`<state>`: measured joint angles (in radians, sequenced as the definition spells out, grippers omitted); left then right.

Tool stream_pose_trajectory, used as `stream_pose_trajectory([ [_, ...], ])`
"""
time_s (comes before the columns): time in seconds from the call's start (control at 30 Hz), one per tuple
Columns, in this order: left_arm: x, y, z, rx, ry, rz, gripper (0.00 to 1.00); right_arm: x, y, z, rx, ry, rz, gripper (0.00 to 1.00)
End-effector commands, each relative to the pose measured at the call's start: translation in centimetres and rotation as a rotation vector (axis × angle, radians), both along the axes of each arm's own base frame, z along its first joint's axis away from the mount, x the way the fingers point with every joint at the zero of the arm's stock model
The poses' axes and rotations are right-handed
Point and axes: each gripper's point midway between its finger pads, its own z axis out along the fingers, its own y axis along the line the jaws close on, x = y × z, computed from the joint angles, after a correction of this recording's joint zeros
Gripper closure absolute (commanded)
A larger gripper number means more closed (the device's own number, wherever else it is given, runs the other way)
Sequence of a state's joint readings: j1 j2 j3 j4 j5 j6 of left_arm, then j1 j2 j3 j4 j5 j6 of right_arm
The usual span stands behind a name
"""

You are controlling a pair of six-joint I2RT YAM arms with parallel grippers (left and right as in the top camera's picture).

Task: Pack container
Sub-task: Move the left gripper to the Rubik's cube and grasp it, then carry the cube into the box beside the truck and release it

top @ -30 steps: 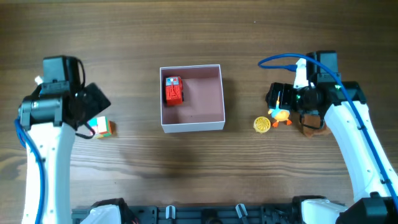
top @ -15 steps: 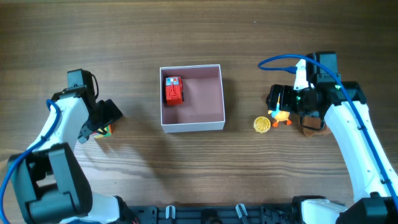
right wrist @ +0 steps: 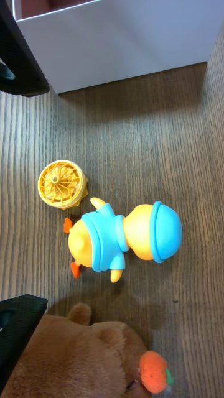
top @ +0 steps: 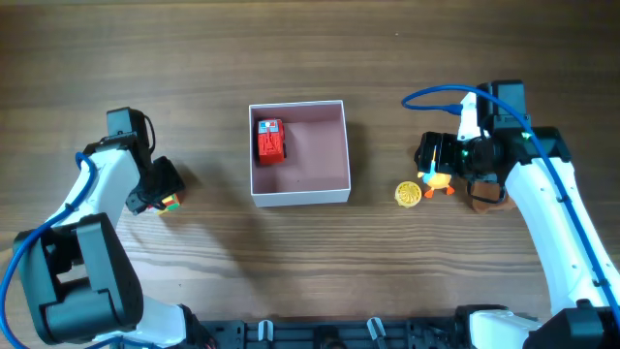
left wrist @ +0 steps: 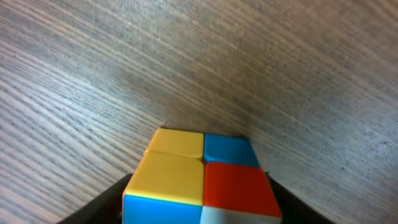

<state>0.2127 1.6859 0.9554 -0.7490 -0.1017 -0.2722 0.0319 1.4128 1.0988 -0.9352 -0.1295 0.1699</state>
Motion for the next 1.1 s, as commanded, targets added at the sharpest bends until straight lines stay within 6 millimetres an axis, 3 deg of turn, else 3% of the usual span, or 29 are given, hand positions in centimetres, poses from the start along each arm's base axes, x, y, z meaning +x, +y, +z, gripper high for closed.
stream_pose_trajectory([
  [0.0,-0.6,-0.2,-0.5,-0.022,0.028,0.0,0.42,0.6,-0.2,0.7,-0.021,-0.022,0.009,0.0],
  [0.07,-0.6,-0.2,-0.5,-0.022,0.029,0.0,0.46,0.6,-0.2,0.7,-0.021,-0.022,0.009,0.0],
  [0.23,-0.8,-0.2,-0.5,-0.023,0.035,0.001,0.71,0.6,-0.2,0.7,-0.021,-0.023,0.009,0.0],
  [0.33,-0.6,-0.5,-0.5,-0.039,0.028,0.003,0.79,0.6,-0.2,0.7,-0.021,-0.023,0.009,0.0],
  [0.43,0.2,-1.0,0.5,-0.069,-0.007,-0.003,0.96,0.7,-0.2,0.7,-0.02,-0.025,0.007,0.0],
  [0.5,1.4,-1.6,2.5,-0.08,-0.062,-0.023,0.96,0.8,-0.2,0.7,-0.02,-0.03,0.006,0.0],
  [0.6,3.7,-3.5,7.7,-0.061,-0.183,-0.099,0.96,1.1,-0.2,0.9,-0.019,-0.043,0.007,0.0],
  [0.7,5.9,-8.5,15.1,-0.054,-0.382,-0.26,0.96,1.5,-0.2,1.0,-0.019,-0.059,0.007,0.0],
  [0.8,6.8,-14.8,19.0,-0.084,-0.531,-0.433,0.96,1.7,-0.2,1.1,-0.019,-0.071,0.007,0.0],
  [0.93,6.8,-22.6,18.4,-0.163,-0.564,-0.569,0.96,1.9,-0.1,1.2,-0.018,-0.078,0.007,0.0],
  [1.07,8.1,-28.2,14.3,-0.206,-0.529,-0.634,0.96,1.8,-0.1,1.2,-0.018,-0.076,0.007,0.0],
])
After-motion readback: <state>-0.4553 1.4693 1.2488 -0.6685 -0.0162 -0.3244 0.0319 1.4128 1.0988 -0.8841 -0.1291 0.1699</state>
